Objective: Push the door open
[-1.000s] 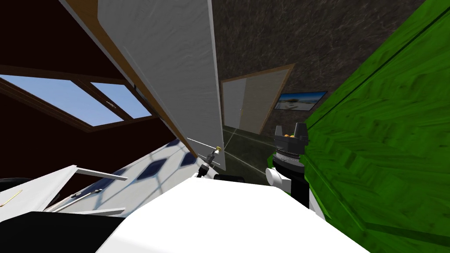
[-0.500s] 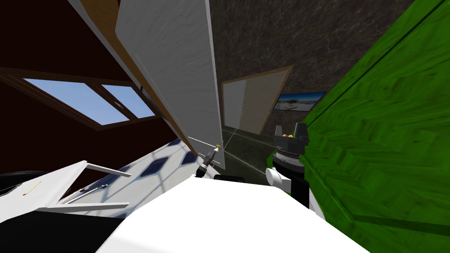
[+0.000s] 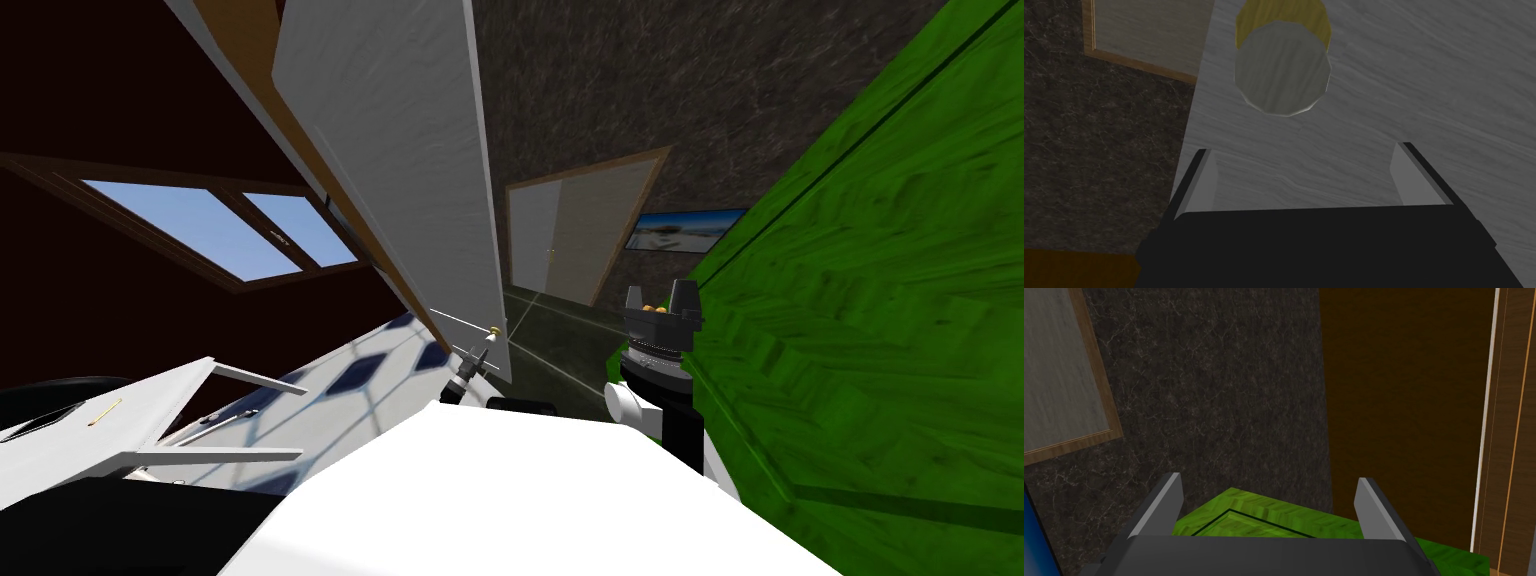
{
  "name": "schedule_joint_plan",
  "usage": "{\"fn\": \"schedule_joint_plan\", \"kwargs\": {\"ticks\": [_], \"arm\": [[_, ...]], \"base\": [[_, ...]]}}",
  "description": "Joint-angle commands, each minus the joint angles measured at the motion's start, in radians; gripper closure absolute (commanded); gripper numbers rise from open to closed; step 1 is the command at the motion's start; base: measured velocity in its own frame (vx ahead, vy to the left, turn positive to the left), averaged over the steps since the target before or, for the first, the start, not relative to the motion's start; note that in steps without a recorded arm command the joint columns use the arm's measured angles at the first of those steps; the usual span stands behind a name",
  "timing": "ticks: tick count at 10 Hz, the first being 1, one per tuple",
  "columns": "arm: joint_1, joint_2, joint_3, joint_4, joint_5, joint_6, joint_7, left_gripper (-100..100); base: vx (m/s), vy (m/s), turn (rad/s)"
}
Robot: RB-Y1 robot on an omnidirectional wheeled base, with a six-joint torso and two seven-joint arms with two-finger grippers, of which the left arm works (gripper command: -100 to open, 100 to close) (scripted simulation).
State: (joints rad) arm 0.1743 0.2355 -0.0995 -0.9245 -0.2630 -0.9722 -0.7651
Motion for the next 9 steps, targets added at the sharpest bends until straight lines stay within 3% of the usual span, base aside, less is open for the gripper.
{"fn": "schedule_joint_plan", "kwargs": {"ticks": [1,2,9], "arm": [[0.006,0.012,0.008,0.001,-0.014,-0.006,-0.05,-100],[0.006,0.012,0.008,0.001,-0.014,-0.006,-0.055,-100],[0.041,0.061,0.044,0.007,-0.076,-0.039,-0.247,-100]], "base": [[-0.04,-0.029,0.02],[-0.032,-0.023,0.018],[-0.04,-0.037,0.032]]}}
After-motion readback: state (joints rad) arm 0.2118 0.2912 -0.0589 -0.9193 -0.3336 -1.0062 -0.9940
